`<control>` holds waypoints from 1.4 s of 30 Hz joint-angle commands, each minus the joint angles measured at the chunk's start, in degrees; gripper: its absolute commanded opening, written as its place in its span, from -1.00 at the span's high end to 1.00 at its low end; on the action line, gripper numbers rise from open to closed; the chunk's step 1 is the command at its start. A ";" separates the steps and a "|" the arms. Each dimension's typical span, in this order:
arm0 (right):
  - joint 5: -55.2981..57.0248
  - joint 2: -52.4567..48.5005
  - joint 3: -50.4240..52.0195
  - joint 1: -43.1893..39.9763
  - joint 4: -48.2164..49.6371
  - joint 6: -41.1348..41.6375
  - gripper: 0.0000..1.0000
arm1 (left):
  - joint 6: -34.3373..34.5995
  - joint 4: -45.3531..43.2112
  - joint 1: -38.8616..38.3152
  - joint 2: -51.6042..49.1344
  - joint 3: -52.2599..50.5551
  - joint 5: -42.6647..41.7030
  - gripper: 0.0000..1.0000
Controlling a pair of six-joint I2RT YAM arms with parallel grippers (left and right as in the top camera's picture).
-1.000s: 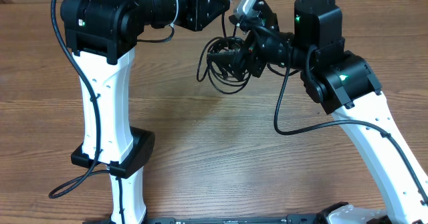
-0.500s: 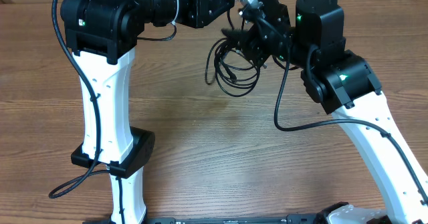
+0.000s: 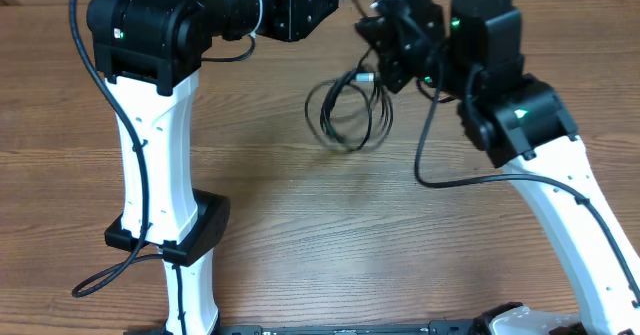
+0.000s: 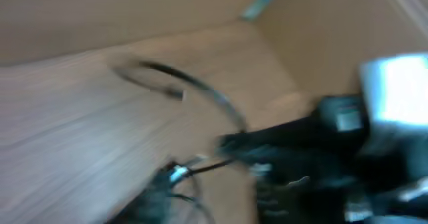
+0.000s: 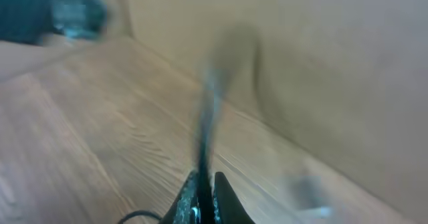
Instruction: Untangle cables
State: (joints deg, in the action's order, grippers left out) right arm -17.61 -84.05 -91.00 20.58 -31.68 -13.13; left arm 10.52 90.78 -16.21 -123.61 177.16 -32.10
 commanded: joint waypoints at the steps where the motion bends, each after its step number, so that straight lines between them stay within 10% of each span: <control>1: 1.92 5.09 -0.09 -4.17 -0.70 4.44 0.92 | -7.54 0.98 0.55 1.51 1.07 15.85 -0.97; 8: 1.95 10.69 -0.13 -9.11 -4.35 5.44 0.92 | -15.80 3.39 0.02 1.51 1.07 21.07 -1.00; 19: 4.63 14.71 -0.13 -9.46 -5.73 5.46 0.92 | -30.27 6.01 -6.73 1.16 -2.93 -2.19 -1.00; 29: 11.72 21.07 -0.48 -9.46 -6.84 5.70 0.92 | -29.22 4.61 -7.52 1.09 -13.53 1.14 -1.00; 42: 11.82 22.40 -0.59 -9.46 -8.92 5.88 0.93 | -42.32 2.32 -9.35 1.09 -25.27 -15.04 -1.00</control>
State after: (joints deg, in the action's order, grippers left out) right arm -6.48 -62.08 -90.72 11.29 -41.10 -7.66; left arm -27.22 93.58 -24.82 -123.59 153.97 -39.79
